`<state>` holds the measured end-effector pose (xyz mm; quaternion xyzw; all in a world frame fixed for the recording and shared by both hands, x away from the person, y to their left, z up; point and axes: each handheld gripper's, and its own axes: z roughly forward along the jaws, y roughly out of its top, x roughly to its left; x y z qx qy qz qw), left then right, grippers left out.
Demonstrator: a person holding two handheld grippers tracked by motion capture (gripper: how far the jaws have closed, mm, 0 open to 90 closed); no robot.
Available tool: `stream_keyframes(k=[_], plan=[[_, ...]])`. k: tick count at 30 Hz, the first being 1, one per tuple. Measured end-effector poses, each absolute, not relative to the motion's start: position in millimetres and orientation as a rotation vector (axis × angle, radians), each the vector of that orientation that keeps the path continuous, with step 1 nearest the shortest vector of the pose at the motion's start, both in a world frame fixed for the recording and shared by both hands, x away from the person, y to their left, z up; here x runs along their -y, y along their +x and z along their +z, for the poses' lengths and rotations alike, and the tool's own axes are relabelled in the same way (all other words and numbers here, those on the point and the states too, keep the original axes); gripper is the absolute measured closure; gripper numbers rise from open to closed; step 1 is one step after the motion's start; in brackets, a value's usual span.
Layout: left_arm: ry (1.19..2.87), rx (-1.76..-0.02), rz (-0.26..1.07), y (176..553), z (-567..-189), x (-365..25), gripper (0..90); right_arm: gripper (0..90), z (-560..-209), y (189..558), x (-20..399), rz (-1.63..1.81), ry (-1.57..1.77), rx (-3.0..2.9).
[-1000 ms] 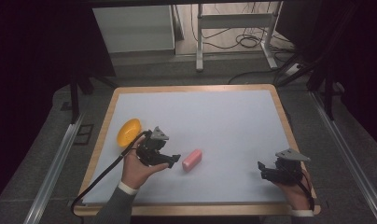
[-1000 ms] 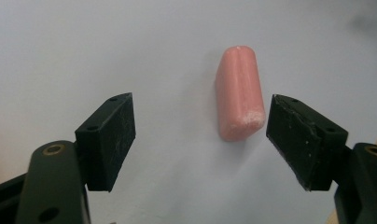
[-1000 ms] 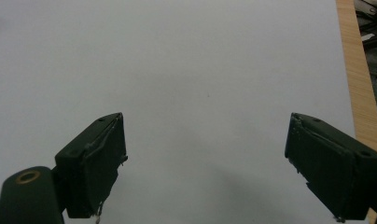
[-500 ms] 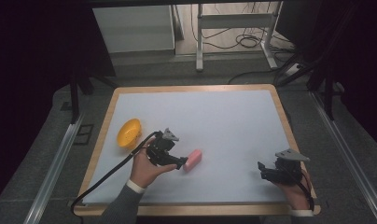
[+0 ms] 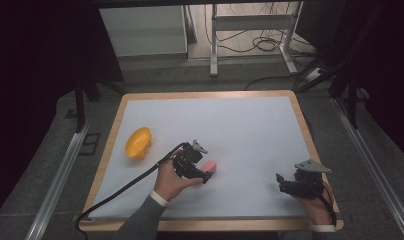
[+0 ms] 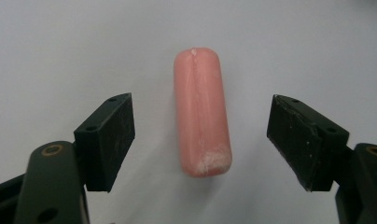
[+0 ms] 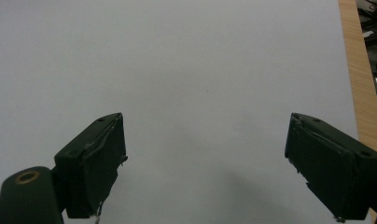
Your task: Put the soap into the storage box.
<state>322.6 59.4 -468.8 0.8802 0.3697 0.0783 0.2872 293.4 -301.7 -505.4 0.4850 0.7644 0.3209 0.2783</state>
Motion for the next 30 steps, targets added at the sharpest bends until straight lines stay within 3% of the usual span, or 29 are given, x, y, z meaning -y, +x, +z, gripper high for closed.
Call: stream_keyframes(k=[10, 18, 30], plan=[[2.385, -1.014, 0.180, 329, -485, -51, 24.5, 12.2, -508, 294, 302, 0.843, 1.305, -2.053], [2.395, -1.039, 0.166, 332, -497, -45, 30.1, 12.1, -509, 295, 302, 0.841, 1.305, -2.057], [2.386, -1.066, 0.169, 334, -506, -42, 57.7, 12.2, -510, 295, 302, 0.836, 1.304, -2.055]])
